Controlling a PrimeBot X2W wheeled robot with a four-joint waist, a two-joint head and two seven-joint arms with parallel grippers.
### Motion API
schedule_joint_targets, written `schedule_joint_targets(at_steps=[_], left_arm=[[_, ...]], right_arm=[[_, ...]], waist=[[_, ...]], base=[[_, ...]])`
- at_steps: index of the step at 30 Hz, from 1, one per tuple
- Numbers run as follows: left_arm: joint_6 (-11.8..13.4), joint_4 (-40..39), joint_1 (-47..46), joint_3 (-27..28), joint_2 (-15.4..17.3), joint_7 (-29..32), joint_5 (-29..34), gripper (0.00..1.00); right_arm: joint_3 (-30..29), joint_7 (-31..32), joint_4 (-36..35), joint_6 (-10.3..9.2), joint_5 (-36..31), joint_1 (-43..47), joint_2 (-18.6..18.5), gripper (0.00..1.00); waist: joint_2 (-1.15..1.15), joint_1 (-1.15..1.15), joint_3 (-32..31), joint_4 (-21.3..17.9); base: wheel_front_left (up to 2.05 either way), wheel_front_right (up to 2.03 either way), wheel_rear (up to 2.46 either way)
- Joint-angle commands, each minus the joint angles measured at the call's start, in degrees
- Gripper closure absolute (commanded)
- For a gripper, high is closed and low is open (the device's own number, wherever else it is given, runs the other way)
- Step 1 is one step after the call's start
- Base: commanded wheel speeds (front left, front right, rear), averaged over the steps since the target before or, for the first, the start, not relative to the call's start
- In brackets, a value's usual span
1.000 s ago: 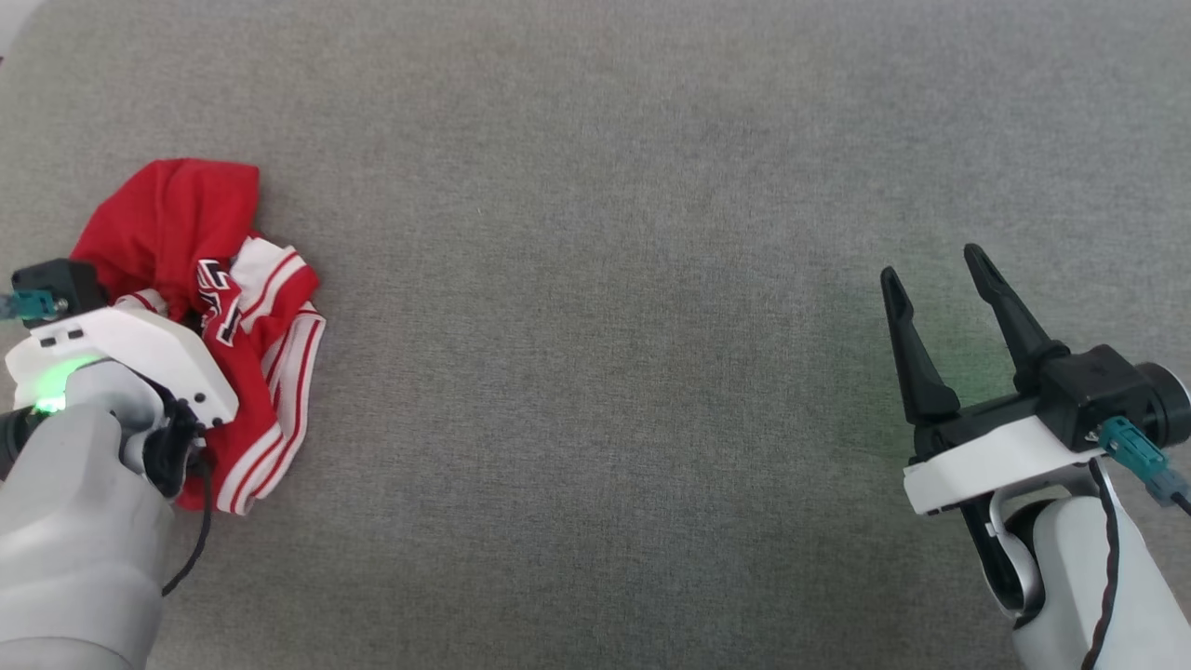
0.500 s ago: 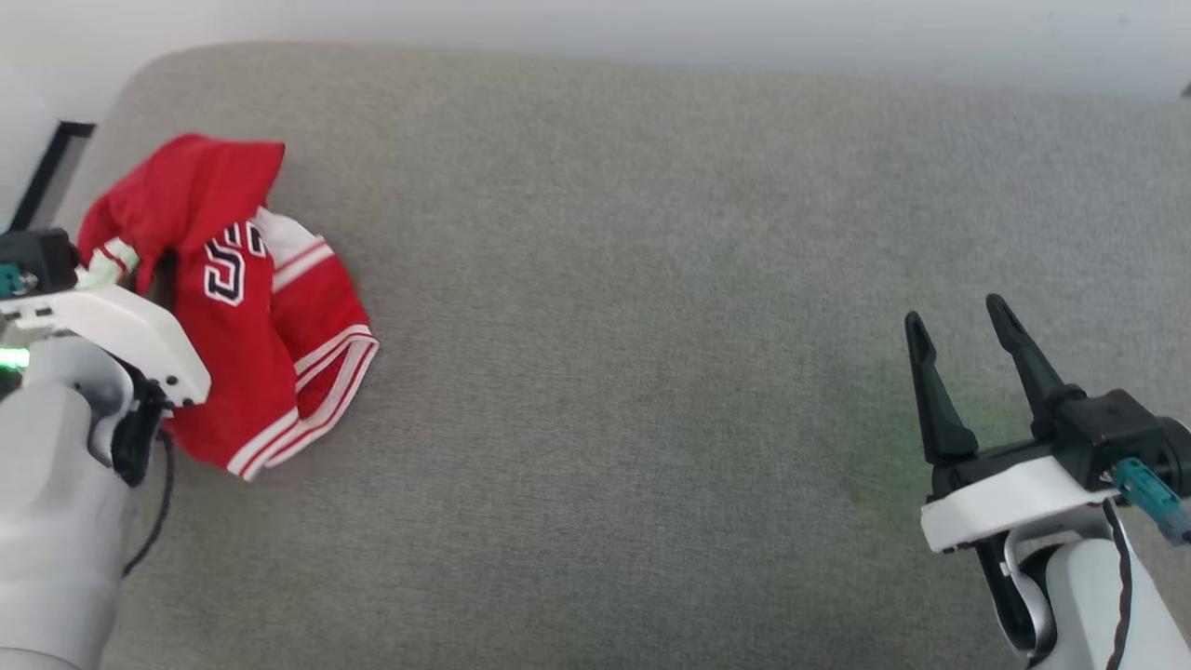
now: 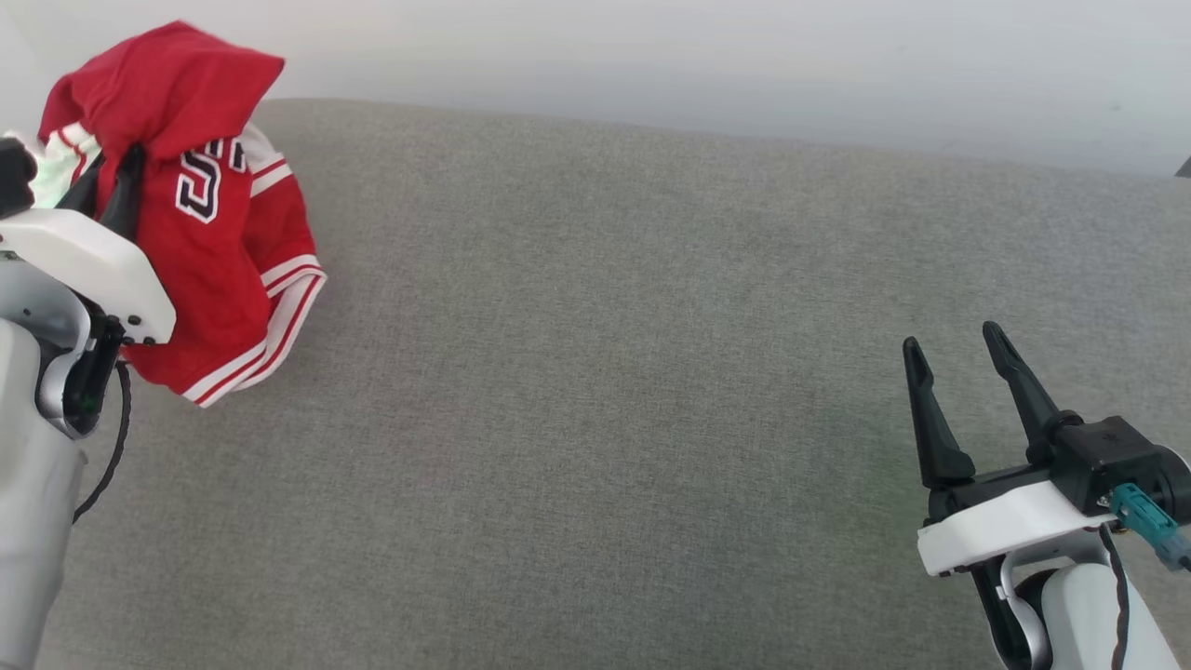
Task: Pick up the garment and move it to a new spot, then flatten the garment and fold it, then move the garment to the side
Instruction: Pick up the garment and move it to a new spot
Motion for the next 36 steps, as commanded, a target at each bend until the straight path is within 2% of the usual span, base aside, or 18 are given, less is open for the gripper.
schedule_joint_targets(at_steps=[1, 13, 20, 26, 36], left_arm=[[0.9, -2.5, 1.5, -0.1, 0.5, 1.0, 0.3, 1.0], [6.4, -26.3, 8.9, 0.5, 5.4, 10.2, -1.0, 1.0], [7.9, -35.7, 10.6, -0.4, 6.5, 14.2, -0.7, 1.0], [7.5, -41.8, 10.9, -2.4, 6.3, 17.0, -0.7, 1.0], [6.1, -47.5, 10.2, -8.2, 3.1, 20.6, -0.2, 1.0]], right_arm=[[-0.1, -0.3, -0.1, 0.0, 0.4, 0.3, 0.2, 0.0], [-3.2, -1.2, -0.1, 0.0, 0.4, 0.2, 0.3, 0.0], [-6.5, -1.5, -0.9, 0.0, -0.5, 1.3, 0.8, 0.0], [-9.1, -1.7, -2.1, 0.0, -1.5, 2.2, 1.5, 0.0], [-11.5, -1.7, -3.4, 0.0, -2.1, 3.3, 2.9, 0.0]], waist=[[0.0, 0.0, -0.3, -0.3], [0.0, 0.0, -1.1, -6.3], [0.0, 0.0, -1.1, -10.6], [0.0, 0.0, -1.0, -15.0], [0.0, 0.0, 0.2, -22.0]], base=[[0.0, 0.0, 0.0], [0.0, 0.0, 0.0], [0.0, 0.0, 0.0], [0.0, 0.0, 0.0], [0.0, 0.0, 0.0]])
